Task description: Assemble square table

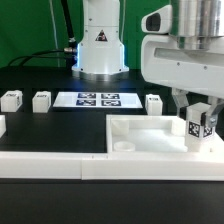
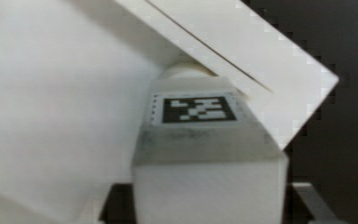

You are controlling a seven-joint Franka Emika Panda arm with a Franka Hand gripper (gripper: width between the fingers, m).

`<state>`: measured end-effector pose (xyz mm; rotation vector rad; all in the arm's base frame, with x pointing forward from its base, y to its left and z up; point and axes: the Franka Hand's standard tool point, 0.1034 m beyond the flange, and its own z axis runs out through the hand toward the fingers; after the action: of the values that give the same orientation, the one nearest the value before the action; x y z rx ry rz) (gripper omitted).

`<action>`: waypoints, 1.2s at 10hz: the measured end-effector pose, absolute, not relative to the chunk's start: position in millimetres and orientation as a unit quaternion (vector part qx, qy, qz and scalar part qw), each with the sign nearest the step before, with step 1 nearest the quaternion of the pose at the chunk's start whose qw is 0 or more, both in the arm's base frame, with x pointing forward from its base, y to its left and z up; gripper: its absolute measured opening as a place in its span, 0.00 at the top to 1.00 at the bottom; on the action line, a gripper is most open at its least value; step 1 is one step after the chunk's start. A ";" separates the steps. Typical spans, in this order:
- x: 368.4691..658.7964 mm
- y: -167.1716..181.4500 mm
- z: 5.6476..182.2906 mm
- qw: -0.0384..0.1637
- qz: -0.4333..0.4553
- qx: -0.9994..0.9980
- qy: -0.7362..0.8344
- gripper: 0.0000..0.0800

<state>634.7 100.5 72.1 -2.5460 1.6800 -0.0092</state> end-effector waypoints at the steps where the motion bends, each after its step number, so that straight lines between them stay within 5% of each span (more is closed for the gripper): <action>1: 633.3 99.3 72.1 0.049 0.006 -0.804 0.593 0.64; 4: 631.7 99.3 72.0 0.047 0.018 -0.758 0.651 0.64; 5: 631.7 99.1 71.7 0.048 0.017 -0.770 0.636 0.53; 6: 631.5 99.2 71.8 0.047 0.016 -0.786 0.616 0.53; 7: 631.6 100.0 72.2 0.048 0.011 -0.840 0.541 0.31; 8: 631.8 102.6 72.3 0.050 0.005 -0.886 0.461 0.21; 12: 631.9 105.6 72.4 0.051 -0.004 -0.949 0.310 0.19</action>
Offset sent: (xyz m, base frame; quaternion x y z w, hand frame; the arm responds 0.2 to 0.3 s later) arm 0.0000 0.0000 0.0000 0.0000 0.0000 0.1938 0.9810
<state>631.9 105.6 72.4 -2.8885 0.9431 -0.0118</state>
